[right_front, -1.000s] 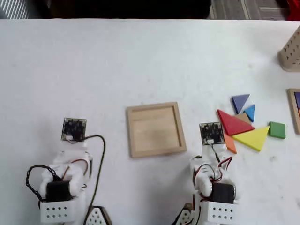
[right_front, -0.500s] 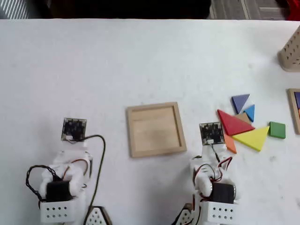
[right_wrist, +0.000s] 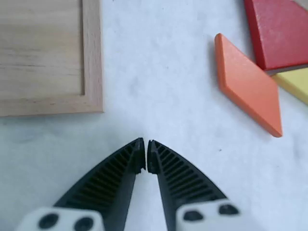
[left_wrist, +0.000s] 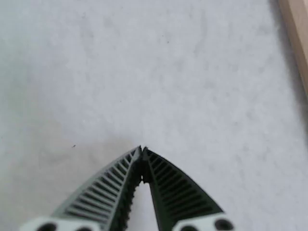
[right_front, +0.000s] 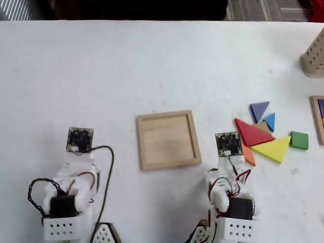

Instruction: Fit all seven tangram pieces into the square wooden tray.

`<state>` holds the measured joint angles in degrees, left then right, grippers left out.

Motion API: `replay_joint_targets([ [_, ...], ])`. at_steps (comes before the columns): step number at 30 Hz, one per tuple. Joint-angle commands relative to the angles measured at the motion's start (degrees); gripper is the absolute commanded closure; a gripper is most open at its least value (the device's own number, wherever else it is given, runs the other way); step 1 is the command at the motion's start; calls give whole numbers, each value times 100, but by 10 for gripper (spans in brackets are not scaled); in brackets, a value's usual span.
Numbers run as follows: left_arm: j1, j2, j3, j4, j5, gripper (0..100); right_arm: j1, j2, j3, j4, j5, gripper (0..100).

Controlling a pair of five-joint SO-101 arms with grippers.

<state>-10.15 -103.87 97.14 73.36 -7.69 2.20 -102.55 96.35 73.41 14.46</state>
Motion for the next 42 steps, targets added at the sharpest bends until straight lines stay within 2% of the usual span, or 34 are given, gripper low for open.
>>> replay_joint_targets([
  [1,-13,-48,-18,44,-26,976,-22,-48,53,-84,18,981],
  [20,-13,-48,-18,44,-26,976,-22,-48,53,-84,18,981],
  [34,338,-48,-26,35,-26,976,-40,-48,53,-84,9,981],
  [42,303,-48,-870,-273,-44,976,207,-66,-563,154,44,981],
])
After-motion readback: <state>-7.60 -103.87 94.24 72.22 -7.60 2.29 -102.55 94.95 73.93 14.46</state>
